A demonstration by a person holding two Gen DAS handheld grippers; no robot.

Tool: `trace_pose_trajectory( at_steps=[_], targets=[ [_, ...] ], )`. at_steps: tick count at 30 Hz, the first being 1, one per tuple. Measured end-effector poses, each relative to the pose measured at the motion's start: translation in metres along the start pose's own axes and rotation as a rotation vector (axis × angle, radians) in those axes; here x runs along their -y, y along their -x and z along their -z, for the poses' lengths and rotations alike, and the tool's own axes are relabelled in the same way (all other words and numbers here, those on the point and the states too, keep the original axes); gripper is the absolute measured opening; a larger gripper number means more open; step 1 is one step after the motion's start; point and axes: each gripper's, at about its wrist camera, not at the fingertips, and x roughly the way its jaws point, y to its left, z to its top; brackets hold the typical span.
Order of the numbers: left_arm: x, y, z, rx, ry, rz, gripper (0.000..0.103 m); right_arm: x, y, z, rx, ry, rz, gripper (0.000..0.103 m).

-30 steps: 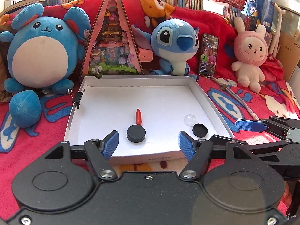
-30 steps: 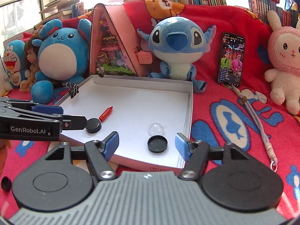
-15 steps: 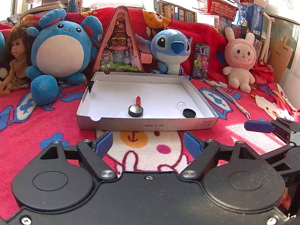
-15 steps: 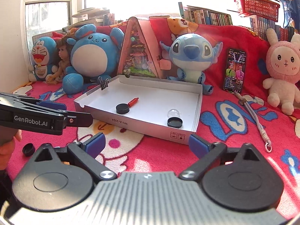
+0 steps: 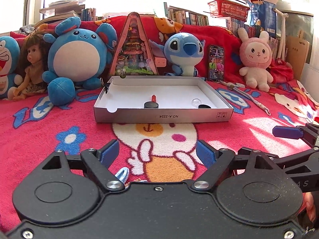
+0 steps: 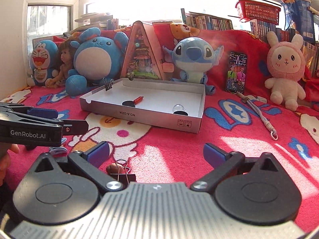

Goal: Organize rigid objects
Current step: 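Withdraw the left gripper from the box toward the blue hair clips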

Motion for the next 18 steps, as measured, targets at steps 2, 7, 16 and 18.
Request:
trace_pose_trajectory(
  at_steps=[2,7,16,18],
  targets=[
    [-0.001,0.003,0.004,0.003,0.011,-0.008,0.083,0.0,0.001,0.003,-0.002,-0.007,0.021,0.103],
    [-0.009,0.008,0.017,-0.013,0.04,-0.004,0.085,0.003,0.003,0.012,-0.011,-0.036,0.037,0.103],
    [-0.014,0.022,0.03,0.012,0.023,-0.039,0.087,0.003,0.009,0.027,-0.014,-0.047,0.077,0.103],
    [-0.015,0.024,0.033,0.008,0.017,-0.05,0.087,0.003,0.009,0.029,-0.021,-0.046,0.074,0.103]
  ],
)
